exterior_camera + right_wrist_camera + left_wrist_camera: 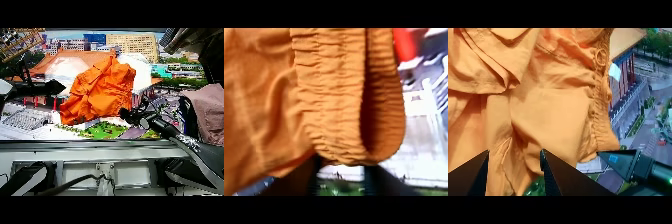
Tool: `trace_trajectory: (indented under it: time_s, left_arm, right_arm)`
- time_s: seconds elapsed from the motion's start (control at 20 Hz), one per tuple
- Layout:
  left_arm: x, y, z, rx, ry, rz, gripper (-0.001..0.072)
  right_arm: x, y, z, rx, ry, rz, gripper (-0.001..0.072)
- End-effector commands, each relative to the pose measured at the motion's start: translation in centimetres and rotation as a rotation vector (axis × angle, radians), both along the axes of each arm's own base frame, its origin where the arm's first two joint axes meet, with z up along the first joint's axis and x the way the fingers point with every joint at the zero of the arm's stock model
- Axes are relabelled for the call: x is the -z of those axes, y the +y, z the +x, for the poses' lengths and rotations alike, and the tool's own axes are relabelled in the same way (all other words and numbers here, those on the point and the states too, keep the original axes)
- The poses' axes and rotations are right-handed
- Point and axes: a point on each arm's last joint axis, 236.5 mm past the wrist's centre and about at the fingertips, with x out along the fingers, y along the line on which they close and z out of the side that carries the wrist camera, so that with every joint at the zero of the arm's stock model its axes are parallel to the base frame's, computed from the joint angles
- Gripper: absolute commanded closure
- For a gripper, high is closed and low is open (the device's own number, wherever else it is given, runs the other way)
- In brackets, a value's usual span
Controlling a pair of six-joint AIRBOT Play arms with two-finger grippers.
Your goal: Fold the clothes and pants, and hang the long-sleeved shirts on hangers.
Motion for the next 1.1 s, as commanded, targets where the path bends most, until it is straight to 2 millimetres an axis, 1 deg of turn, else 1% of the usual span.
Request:
trace_trajectory:
  time_s: [0.0,0.1,0.25,0.35,0.4,0.5,0.6,0.65,0.9,1.0,1.05]
  left_arm:
    - [0.0,0.0,0.0,-0.009,0.006,-0.006,0.0389]
    - [0.7,0.1,-0.3,-0.026,0.031,-0.016,0.0389]
    - [4.0,0.0,-2.1,-0.067,0.142,-0.044,0.0389]
    - [6.2,0.3,-3.8,-0.082,0.204,-0.038,0.0389]
    - [7.6,1.1,-4.9,-0.094,0.238,0.005,0.0385]
    - [10.6,3.7,-7.4,-0.118,0.334,0.126,0.0334]
    - [12.5,5.4,-9.6,-0.118,0.412,0.217,0.0334]
    - [13.1,5.6,-10.2,-0.114,0.428,0.228,0.0335]
    - [15.2,5.2,-13.5,-0.084,0.533,0.227,0.0337]
    - [15.8,4.9,-14.3,-0.086,0.561,0.212,0.0335]
    - [16.1,4.9,-14.4,-0.108,0.567,0.205,0.0335]
  right_arm:
    - [-0.1,-0.5,0.6,0.025,-0.009,0.006,0.0556]
    - [-0.3,-0.4,0.9,0.025,-0.023,0.01,0.0678]
    - [-0.4,-0.4,1.1,0.025,-0.031,0.012,0.0688]
    - [-0.5,-0.3,1.2,0.025,-0.038,0.015,0.0689]
    - [-0.6,-0.3,1.2,0.019,-0.044,0.014,0.0689]
    - [-0.9,-0.2,1.4,0.012,-0.057,0.015,0.0689]
    - [-1.1,-0.2,1.4,0.0,-0.067,0.012,0.0689]
    - [-1.1,-0.2,1.4,-0.002,-0.069,0.012,0.0689]
    - [-1.2,-0.2,1.4,-0.002,-0.069,0.012,0.0689]
    - [-1.2,-0.2,1.4,-0.002,-0.069,0.012,0.0689]
    - [-1.2,-0.2,1.4,-0.002,-0.069,0.012,0.0689]
